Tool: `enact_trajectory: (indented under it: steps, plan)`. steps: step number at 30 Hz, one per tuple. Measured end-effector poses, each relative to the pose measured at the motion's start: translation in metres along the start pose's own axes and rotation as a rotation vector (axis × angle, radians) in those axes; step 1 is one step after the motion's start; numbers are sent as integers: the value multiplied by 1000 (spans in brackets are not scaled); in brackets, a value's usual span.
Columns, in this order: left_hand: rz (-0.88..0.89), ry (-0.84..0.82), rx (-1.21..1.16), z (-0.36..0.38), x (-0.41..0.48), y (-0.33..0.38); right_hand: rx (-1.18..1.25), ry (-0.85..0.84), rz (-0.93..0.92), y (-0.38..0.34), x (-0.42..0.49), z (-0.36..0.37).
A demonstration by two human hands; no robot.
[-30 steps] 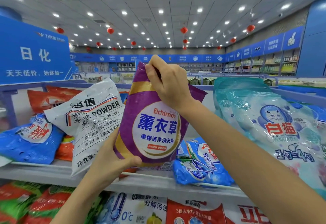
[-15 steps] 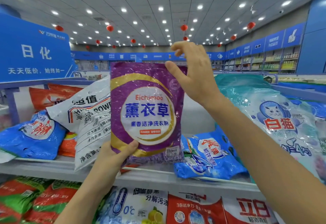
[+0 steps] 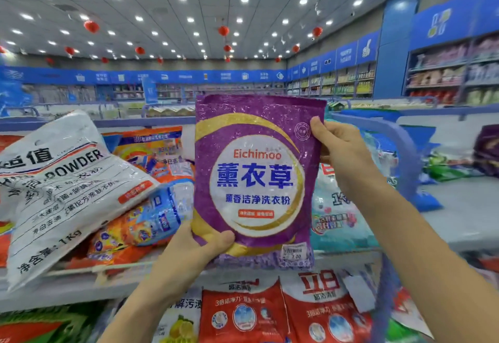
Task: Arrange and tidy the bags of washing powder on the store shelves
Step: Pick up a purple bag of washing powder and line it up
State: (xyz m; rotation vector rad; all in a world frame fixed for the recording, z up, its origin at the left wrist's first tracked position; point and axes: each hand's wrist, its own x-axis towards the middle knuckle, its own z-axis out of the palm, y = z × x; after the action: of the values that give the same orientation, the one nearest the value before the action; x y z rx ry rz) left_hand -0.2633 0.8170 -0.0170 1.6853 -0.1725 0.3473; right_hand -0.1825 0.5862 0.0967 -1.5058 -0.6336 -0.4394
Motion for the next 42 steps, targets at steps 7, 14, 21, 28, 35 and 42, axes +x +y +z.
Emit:
enact_trajectory:
  steps: [7, 14, 21, 28, 35, 42]
  plan:
    - [65, -82, -80, 93, 12, 17, 84, 135, 53, 3, -34, -96]
    - [76, -252, -139, 206, 9, 15, -119, 224, 19, 3, -75, -213]
    - [47, -292, -266, 340, 6, 19, -21, 260, 165, 9, -106, -342]
    - [-14, -271, -425, 476, 1, 29, -119, 67, 409, 39, -162, -440]
    - [-84, -387, -442, 574, 8, 31, -247, 213, 314, 57, -180, -525]
    - [-223, -395, -426, 648, 41, 21, -268, 263, 224, 93, -163, -596]
